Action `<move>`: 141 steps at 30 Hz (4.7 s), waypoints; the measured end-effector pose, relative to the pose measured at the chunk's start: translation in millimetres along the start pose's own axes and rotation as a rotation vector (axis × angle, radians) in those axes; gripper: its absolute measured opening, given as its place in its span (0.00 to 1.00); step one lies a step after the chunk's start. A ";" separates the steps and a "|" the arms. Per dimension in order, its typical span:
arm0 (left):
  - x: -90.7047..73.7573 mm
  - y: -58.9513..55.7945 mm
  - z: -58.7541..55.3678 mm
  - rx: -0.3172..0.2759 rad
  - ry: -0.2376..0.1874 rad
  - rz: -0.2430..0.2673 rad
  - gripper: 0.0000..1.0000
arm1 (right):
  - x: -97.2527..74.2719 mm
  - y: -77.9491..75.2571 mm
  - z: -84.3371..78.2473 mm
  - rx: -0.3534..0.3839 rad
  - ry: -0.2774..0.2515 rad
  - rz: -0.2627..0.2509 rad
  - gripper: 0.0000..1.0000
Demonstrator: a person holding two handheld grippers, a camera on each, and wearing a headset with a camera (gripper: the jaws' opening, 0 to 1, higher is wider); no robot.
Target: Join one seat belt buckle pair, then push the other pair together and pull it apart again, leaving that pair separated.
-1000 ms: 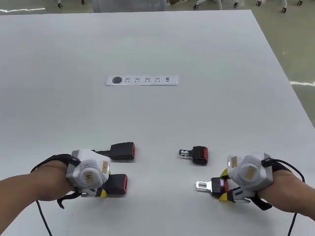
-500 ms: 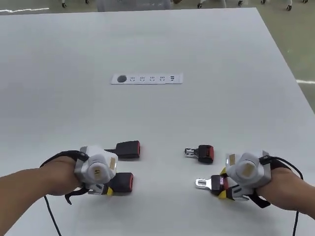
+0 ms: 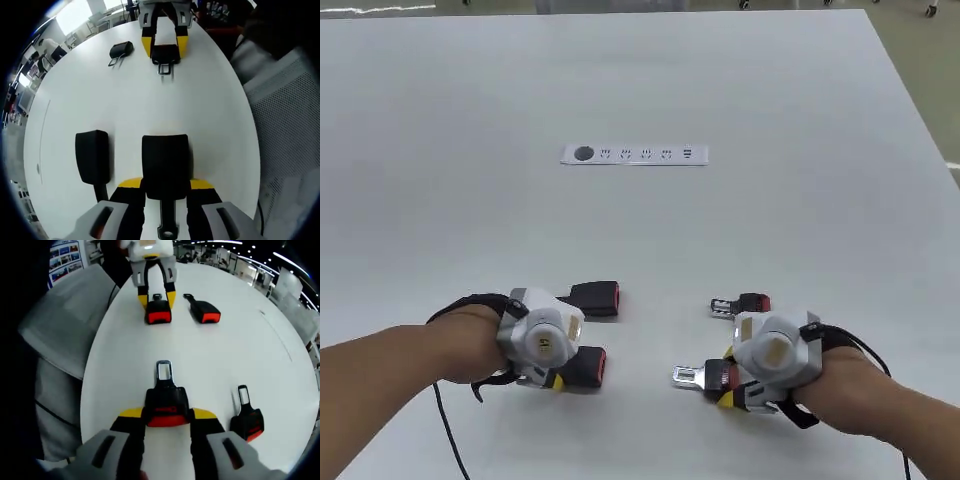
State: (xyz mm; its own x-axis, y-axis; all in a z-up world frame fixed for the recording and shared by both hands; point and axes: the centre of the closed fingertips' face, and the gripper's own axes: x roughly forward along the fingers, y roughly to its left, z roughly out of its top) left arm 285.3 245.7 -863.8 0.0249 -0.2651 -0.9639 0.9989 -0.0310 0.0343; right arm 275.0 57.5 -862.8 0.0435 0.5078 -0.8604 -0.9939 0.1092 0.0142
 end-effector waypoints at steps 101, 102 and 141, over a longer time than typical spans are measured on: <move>-1.1 -0.6 1.6 -0.060 -0.020 0.012 0.34 | 58.5 6.9 97.2 0.008 -0.087 -0.003 0.39; -2.7 4.0 3.8 0.019 -0.014 0.050 0.36 | 56.3 7.6 99.0 0.015 -0.099 -0.004 0.40; 2.8 102.2 9.3 -0.100 -0.101 0.072 0.51 | -34.4 -107.9 -39.6 0.088 -0.016 -0.120 0.40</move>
State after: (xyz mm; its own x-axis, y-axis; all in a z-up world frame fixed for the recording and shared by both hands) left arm 387.1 232.8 -860.5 0.0977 -0.3587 -0.9283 0.9937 0.0866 0.0712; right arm 376.7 -5.5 -854.9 0.1634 0.5004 -0.8503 -0.9689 0.2435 -0.0429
